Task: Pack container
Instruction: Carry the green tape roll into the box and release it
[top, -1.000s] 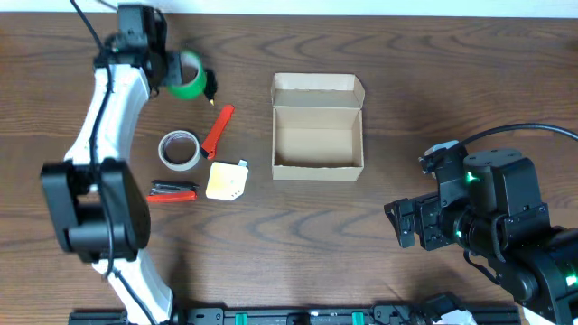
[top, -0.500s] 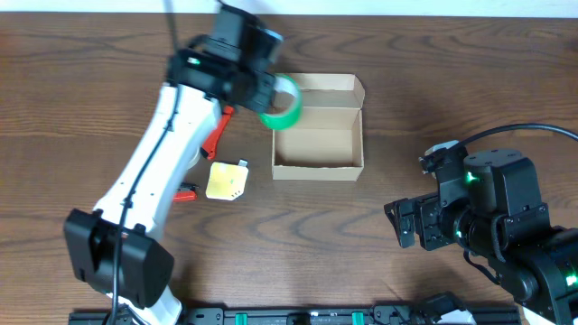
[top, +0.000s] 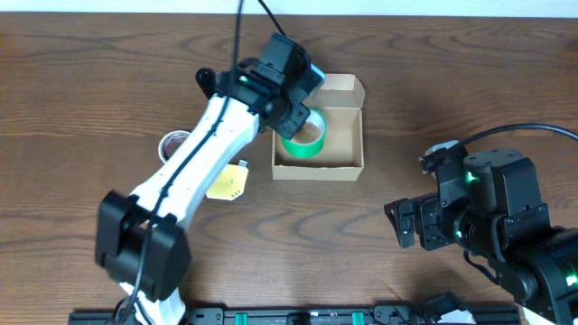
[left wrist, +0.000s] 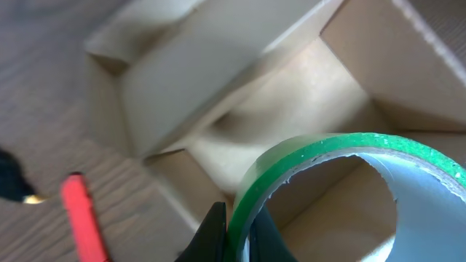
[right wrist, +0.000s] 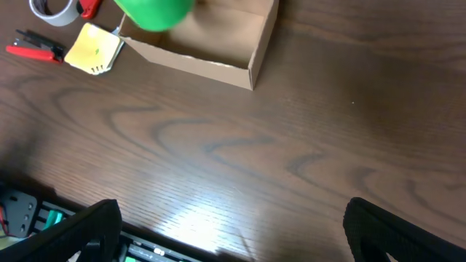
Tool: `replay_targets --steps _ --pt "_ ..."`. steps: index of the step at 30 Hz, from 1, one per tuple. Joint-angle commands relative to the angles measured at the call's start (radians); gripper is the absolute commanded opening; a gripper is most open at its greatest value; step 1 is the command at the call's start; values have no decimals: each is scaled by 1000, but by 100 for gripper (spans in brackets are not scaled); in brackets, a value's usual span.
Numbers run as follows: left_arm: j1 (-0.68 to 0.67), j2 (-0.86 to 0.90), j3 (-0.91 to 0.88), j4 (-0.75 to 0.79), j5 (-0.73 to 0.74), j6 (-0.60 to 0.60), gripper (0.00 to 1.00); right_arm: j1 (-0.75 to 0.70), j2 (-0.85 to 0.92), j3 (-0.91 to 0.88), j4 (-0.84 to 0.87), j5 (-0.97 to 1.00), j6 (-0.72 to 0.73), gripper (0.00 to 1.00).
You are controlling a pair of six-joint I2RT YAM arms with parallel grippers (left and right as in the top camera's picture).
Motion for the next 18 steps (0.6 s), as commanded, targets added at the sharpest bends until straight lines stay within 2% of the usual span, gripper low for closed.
replay_targets --steps 1,5,9,18 --pt "-6 39 -3 26 -33 -11 6 -7 -5 -1 -2 -7 -10 99" --pt "-7 71 -3 57 -117 -132 6 -7 -5 -1 -2 -7 -10 99" --pt "-8 95 -3 57 -129 -234 6 -7 -5 -1 -2 -7 -10 99" --pt "-12 106 -3 74 -139 -227 6 -7 -5 -1 -2 -7 -10 99"
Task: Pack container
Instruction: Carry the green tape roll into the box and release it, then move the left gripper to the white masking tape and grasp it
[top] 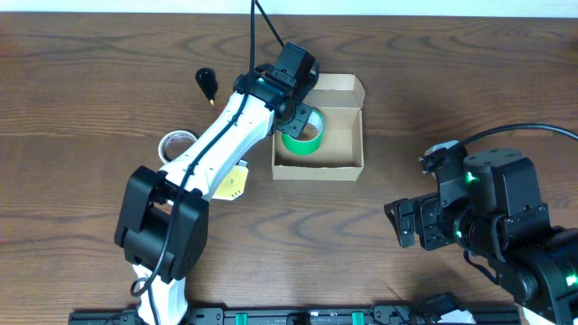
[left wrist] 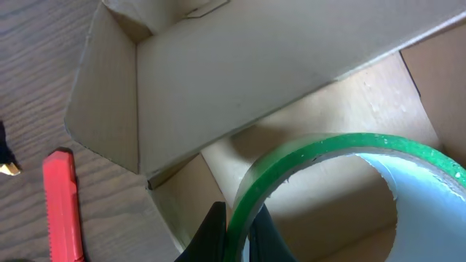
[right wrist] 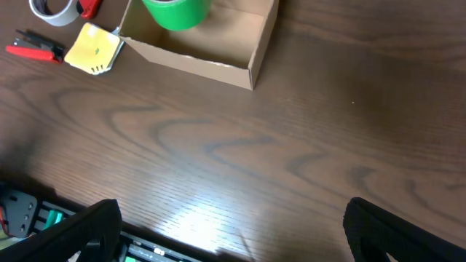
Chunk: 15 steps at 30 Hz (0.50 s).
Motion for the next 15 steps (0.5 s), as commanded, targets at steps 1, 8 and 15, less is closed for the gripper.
replay_targets --steps 1,8,15 --pt "-4 3 -2 6 -16 -5 6 -7 -5 -1 -2 -7 -10 99" --pt "-4 3 -2 6 -34 1 6 -7 -5 -1 -2 -7 -10 99" --pt "-4 2 -1 6 -33 0 45 -7 -5 -1 -2 -7 -10 99"
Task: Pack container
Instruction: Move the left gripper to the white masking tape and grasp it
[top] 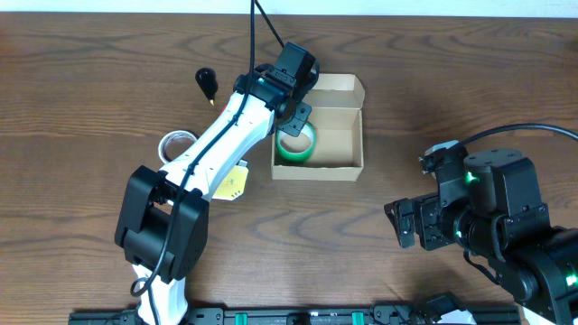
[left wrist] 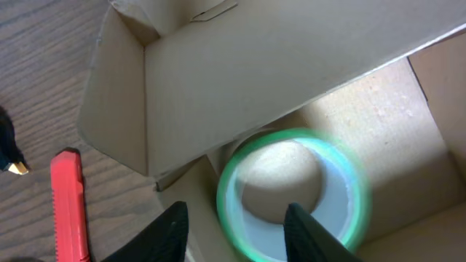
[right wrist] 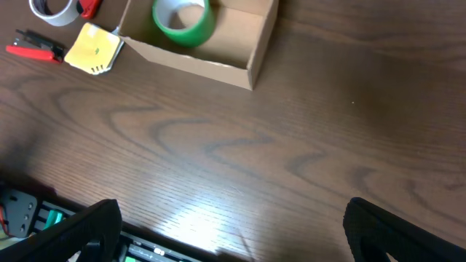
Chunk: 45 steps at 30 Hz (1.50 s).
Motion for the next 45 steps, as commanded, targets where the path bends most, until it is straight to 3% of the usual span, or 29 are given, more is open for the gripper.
replay_targets --steps 1,9,13,17,20,28,36,45 --pt "-4 -2 -1 1 -13 2 44 -7 -5 -1 -2 -7 -10 99" --pt "-11 -137 18 -4 -15 1 40 -7 -5 -1 -2 -7 -10 99" --pt "14 -235 17 -81 -78 1 38 -7 -5 -1 -2 -7 -10 99" --pt "112 -291 14 -235 -121 -36 38 -7 -5 -1 -2 -7 -10 99" --pt "219 -305 0 -303 -63 -50 34 -7 -5 -1 -2 -7 -10 99" --pt "411 -322 -169 -196 -6 -69 37 -7 -5 -1 -2 -7 -10 99" --pt "468 -313 -423 56 -24 -349 40 -7 -5 -1 -2 -7 -10 99" --pt "467 -179 -457 125 -29 -644 45 -7 -5 -1 -2 -7 -10 99"
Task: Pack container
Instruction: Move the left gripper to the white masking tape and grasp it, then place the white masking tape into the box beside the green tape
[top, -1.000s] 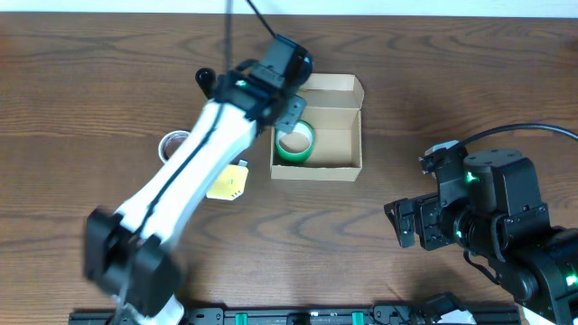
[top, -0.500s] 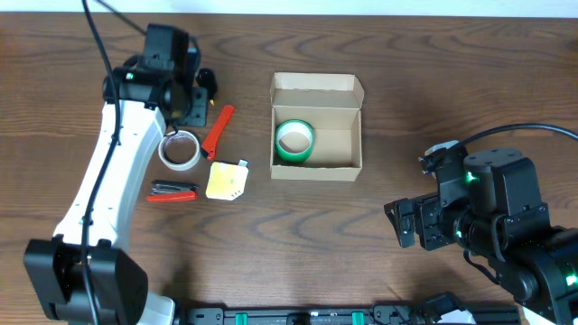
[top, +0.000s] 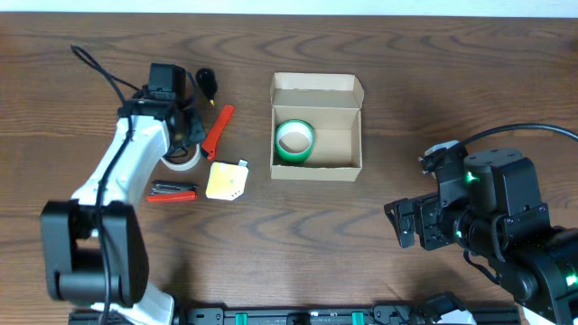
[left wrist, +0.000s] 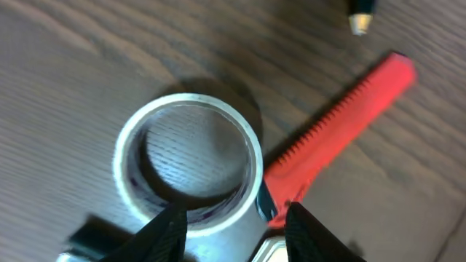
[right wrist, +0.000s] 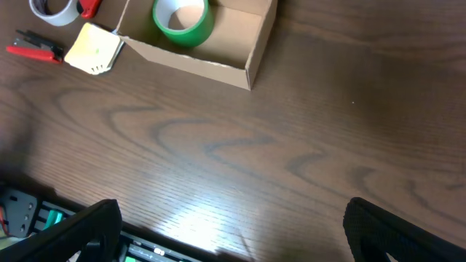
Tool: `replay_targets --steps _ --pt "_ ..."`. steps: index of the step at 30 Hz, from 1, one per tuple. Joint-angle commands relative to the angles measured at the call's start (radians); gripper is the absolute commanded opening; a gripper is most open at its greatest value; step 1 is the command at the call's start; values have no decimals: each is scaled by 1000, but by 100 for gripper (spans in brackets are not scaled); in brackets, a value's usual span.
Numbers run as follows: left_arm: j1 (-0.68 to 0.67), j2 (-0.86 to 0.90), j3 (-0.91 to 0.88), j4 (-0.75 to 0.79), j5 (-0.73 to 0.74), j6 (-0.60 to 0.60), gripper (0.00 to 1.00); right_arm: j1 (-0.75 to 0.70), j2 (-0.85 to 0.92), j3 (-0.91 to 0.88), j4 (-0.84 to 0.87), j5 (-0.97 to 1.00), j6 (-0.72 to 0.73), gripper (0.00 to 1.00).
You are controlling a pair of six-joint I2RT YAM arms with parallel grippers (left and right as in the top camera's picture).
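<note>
An open cardboard box [top: 350, 135] stands at the table's middle with a green tape roll [top: 293, 141] lying flat in its left half. The roll also shows in the right wrist view [right wrist: 182, 17]. My left gripper [top: 181, 135] hangs open over a white tape roll [left wrist: 188, 156], its jaws spread on either side of the roll's near rim. A red cutter [left wrist: 342, 124] lies just right of that roll. My right gripper [right wrist: 237, 225] is open and empty, low at the table's right front.
A black pen-like item [top: 206, 83] lies behind the cutter. A yellow-white pad [top: 226, 181] and red-handled pliers [top: 172, 190] lie in front of the white roll. A rail with green lights [top: 298, 317] runs along the front edge.
My left gripper was open over the box with the green roll just dropped inside. It now hangs open at the table's left over the white tape roll. The right arm is unchanged.
My left gripper held the green tape roll above the box, then lower inside it. Then the jaws were open and the roll lay in the box. Now the left gripper is away at the left, above the white roll.
</note>
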Motion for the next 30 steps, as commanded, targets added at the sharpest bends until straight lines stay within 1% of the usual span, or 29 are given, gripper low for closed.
replay_targets --steps 1,7,15,20,24,26,30 --pt "2 70 -10 8 -11 -175 45 -7 -5 -1 -2 -7 -10 99" --pt "2 135 -9 50 -3 -261 45 -7 -5 -1 -2 -7 -10 99" --pt "1 144 -9 129 0 -283 46 -7 -5 -1 -2 -7 -10 99" --pt "2 172 -9 138 8 -304 46 -7 -5 -1 -2 -7 -10 99" --pt "2 199 -8 151 32 -305 44 -7 -5 -1 -2 -7 -10 99" --pt "2 203 -8 152 34 -306 41 -7 -5 -1 -2 -7 -10 99" --pt "2 203 -6 153 33 -305 23 -7 -5 -1 -2 -7 -10 99"
